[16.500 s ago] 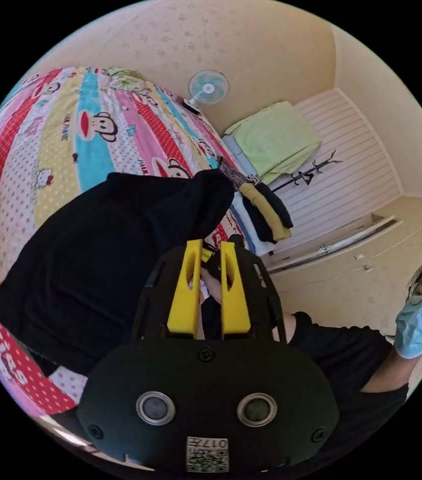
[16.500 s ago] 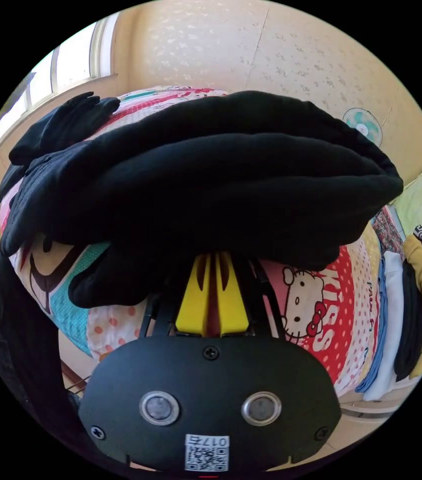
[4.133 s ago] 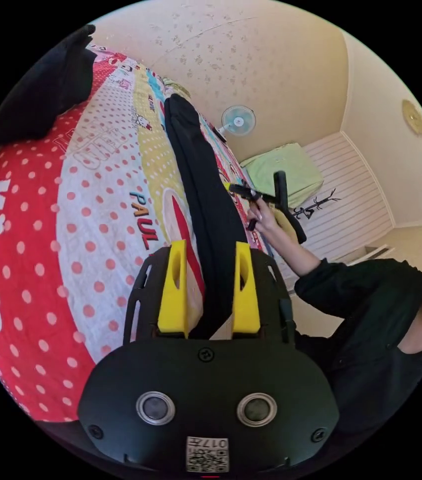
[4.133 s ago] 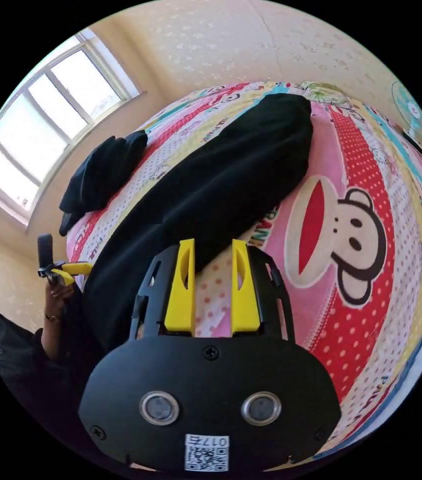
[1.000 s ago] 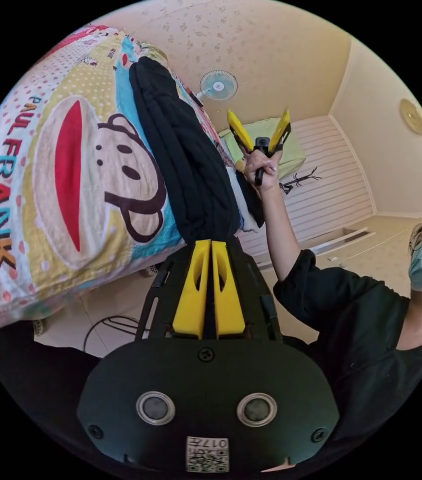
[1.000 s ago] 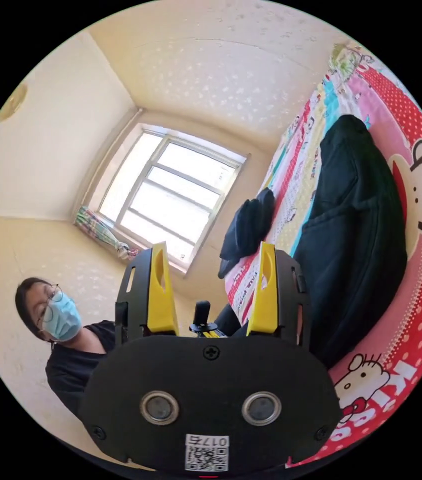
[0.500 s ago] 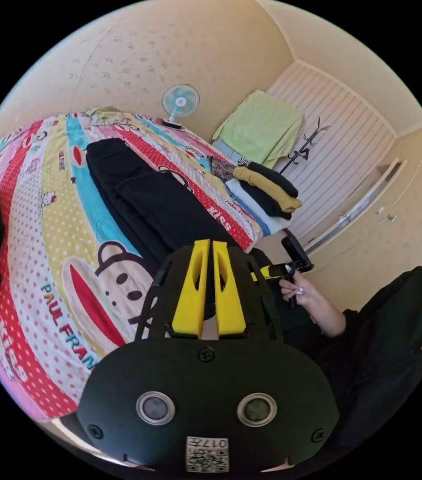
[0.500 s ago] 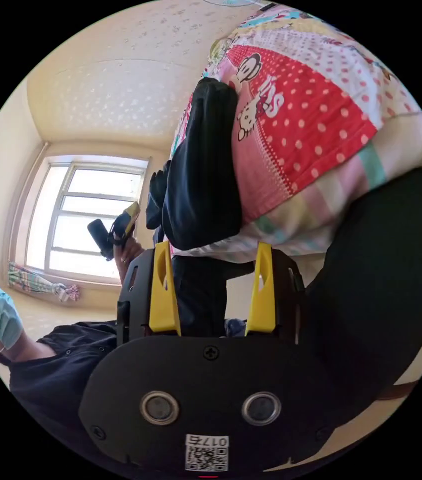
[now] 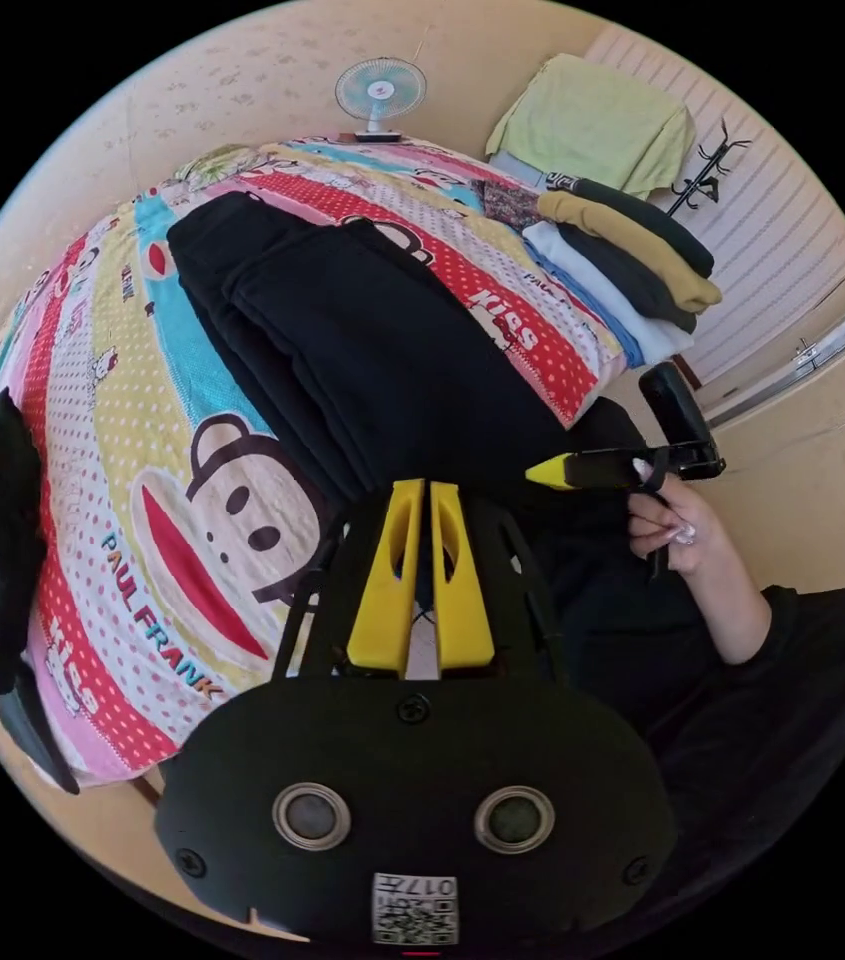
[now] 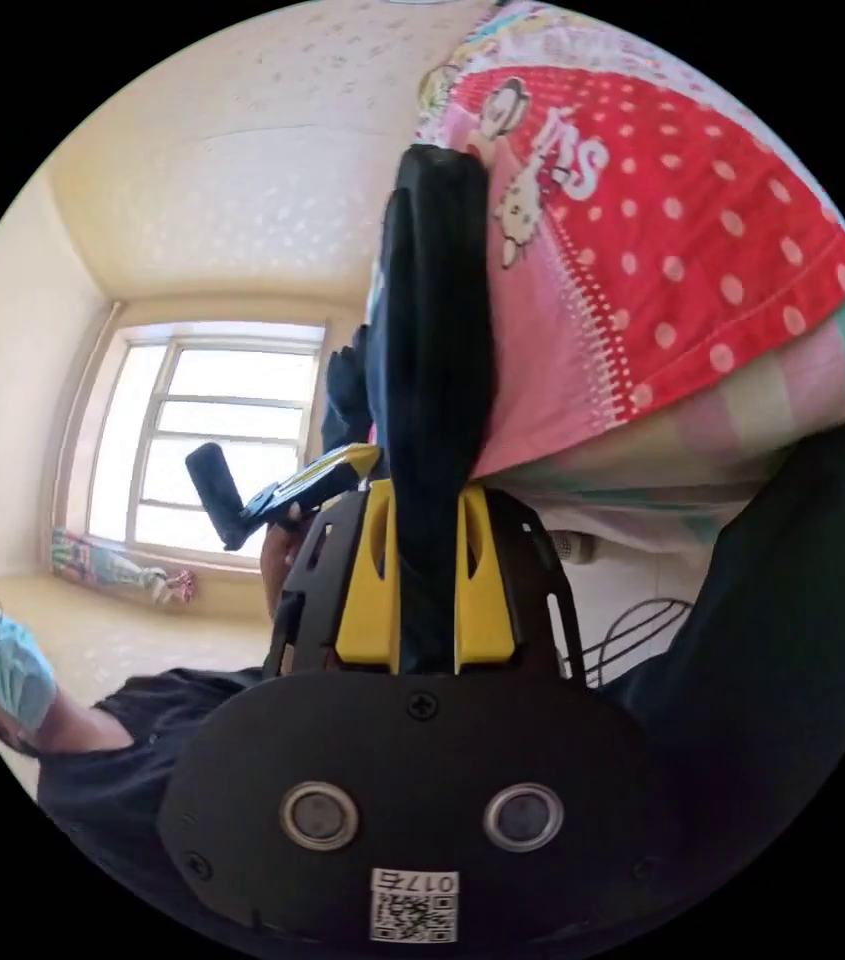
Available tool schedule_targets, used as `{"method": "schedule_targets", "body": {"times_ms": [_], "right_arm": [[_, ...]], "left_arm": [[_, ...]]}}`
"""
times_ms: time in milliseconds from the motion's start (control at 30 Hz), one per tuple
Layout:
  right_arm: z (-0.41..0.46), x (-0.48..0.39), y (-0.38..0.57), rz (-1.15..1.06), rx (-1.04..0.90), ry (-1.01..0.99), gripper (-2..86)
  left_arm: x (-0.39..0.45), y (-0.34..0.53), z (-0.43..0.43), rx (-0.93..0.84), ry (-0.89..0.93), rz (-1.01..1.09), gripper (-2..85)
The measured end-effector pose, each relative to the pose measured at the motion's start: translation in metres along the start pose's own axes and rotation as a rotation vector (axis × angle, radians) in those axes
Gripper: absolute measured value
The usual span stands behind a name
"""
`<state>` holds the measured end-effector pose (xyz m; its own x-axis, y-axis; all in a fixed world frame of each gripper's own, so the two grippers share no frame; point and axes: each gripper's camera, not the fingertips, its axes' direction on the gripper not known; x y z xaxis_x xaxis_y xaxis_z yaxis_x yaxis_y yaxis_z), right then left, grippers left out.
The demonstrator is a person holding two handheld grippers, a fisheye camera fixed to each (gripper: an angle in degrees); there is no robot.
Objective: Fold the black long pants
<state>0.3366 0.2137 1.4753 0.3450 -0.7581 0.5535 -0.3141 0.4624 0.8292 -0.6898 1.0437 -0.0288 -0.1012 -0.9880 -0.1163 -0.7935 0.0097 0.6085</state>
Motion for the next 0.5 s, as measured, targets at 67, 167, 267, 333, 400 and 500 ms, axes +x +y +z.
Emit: {"method": "schedule_targets", "body": {"times_ms": [67,167,267,333,400,500], "right_arm": [[-0.019,-0.02,0.019,-0.12,0.04,-0.116,8.6],[-0.038,-0.054,0.033,-0.223,0.044,-0.089,8.0],[-0.045,-0.098,0.053,-0.304,0.004,0.032,7.6],[-0.047,-0.119,0.068,-0.35,-0.033,0.027,7.4],[-0.052,-0.137,0.087,-0.395,-0.061,-0.006,7.3],[-0.07,-0.157,0.126,-0.444,-0.074,-0.085,7.2]], "left_arm": [[0.002,-0.008,-0.02,-0.03,-0.046,0.02,-0.3],[0.005,-0.028,-0.059,0.056,-0.145,0.057,-0.9],[0.009,-0.064,-0.084,0.118,-0.215,0.127,-1.0],[0.01,-0.092,-0.083,0.106,-0.226,0.176,-1.0],[0.006,-0.119,-0.071,0.073,-0.227,0.205,-1.0],[-0.014,-0.153,-0.037,0.017,-0.188,0.181,-1.0]]}}
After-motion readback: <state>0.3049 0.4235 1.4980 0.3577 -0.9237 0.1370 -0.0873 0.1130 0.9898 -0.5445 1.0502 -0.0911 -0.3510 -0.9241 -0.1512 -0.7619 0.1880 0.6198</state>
